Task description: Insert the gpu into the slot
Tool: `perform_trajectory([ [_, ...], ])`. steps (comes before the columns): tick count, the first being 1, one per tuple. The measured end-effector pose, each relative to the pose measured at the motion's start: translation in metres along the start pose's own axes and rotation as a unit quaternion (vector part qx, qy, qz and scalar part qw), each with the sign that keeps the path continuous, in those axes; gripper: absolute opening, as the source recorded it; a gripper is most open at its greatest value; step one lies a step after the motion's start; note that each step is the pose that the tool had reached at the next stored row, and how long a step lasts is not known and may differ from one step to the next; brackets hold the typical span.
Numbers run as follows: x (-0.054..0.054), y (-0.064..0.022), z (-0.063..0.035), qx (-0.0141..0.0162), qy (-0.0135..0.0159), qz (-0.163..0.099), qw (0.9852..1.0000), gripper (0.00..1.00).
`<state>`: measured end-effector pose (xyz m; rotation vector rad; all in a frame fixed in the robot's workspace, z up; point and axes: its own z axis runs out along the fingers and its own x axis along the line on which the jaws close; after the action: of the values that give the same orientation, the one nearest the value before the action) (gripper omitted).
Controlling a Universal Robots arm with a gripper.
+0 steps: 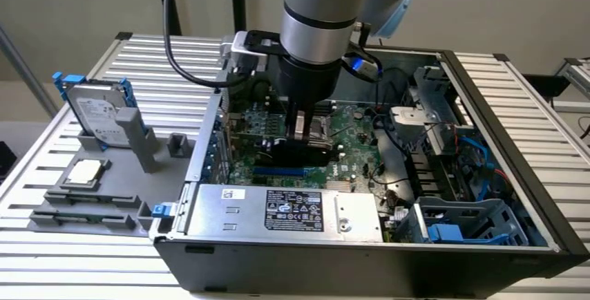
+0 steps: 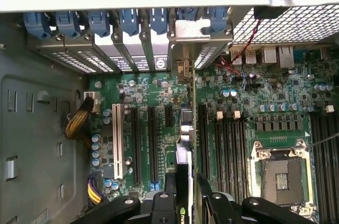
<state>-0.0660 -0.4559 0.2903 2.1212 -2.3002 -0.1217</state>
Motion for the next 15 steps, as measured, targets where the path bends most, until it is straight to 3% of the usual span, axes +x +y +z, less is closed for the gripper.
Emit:
perform_trajectory([
  [4, 0.0001, 0.0006, 0.0017, -0.0003, -0.0021, 0.002, 1.0000, 0.26],
  [11, 0.0002, 0.0012, 0.0023, -0.0004, -0.0022, 0.002, 1.0000, 0.26],
  [15, 0.0005, 0.0016, 0.0037, -0.0021, -0.0020, 0.002, 1.0000, 0.26],
])
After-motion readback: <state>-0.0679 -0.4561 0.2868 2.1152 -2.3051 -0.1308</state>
